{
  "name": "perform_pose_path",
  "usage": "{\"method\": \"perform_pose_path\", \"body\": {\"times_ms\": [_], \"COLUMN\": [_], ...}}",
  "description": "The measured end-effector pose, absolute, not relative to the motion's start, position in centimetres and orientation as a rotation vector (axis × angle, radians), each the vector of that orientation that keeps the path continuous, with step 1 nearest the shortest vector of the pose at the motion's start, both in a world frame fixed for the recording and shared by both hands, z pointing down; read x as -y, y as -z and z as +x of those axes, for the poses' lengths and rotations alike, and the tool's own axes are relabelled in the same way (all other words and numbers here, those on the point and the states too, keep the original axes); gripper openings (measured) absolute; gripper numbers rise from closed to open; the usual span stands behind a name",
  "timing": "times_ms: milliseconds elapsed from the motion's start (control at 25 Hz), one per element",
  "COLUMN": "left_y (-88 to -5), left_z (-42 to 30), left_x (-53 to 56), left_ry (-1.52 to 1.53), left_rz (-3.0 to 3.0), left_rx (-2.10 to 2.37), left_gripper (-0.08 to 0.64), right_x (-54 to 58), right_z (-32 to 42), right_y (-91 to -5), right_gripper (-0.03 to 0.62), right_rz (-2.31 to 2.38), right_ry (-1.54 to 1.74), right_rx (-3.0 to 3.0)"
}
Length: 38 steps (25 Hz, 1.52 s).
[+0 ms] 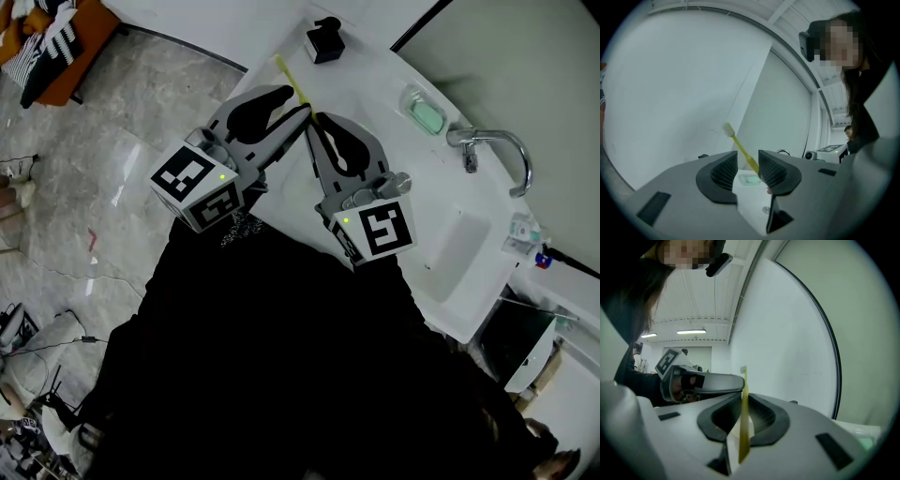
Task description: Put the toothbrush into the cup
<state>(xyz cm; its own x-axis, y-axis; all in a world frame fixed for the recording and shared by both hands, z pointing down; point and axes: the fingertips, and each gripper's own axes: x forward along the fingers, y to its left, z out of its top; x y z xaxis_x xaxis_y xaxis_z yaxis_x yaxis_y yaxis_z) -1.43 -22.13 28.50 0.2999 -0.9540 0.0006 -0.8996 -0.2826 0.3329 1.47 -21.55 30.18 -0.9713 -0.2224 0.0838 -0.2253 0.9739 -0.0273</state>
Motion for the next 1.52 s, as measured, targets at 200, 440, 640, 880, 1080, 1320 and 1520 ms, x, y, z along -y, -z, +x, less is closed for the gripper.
{"method": "perform_pose_path", "body": {"times_ms": [200, 440, 640, 880, 1080, 1320, 1520], "left_y": [-28.5, -28.1, -27.4, -27.3, -27.4, -27.3, -27.4], "left_z": [-1.3, -1.3, -0.8, -0.2, -0.2, -0.4, -0.5], "left_x": [22.1, 22.0, 22.0, 22.0, 21.8, 21.6, 21.5], "left_ry": [0.282, 0.265, 0.268, 0.256, 0.258, 0.231, 0.197], "left_rz": [2.303, 2.326, 2.356, 2.396, 2.412, 2.421, 2.425], "left_rx": [1.681, 1.698, 1.689, 1.647, 1.638, 1.676, 1.693], "left_gripper": [0.129, 0.127, 0.127, 0.127, 0.109, 0.060, 0.052], "right_x": [21.1, 21.0, 21.2, 21.2, 21.2, 20.9, 20.5], "right_z": [1.2, 0.9, 0.8, 0.8, 0.8, 0.5, 0.1], "right_y": [-30.2, -30.1, -30.6, -30.8, -31.0, -31.2, -30.8], "right_gripper": [0.052, 0.052, 0.049, 0.049, 0.049, 0.049, 0.049], "right_rz": [0.310, 0.286, 0.293, 0.293, 0.304, 0.284, 0.244], "right_ry": [-0.051, -0.046, -0.043, -0.047, -0.053, -0.061, -0.060], "right_rx": [3.045, 3.059, 3.037, 3.032, 3.010, 3.012, 3.054]}}
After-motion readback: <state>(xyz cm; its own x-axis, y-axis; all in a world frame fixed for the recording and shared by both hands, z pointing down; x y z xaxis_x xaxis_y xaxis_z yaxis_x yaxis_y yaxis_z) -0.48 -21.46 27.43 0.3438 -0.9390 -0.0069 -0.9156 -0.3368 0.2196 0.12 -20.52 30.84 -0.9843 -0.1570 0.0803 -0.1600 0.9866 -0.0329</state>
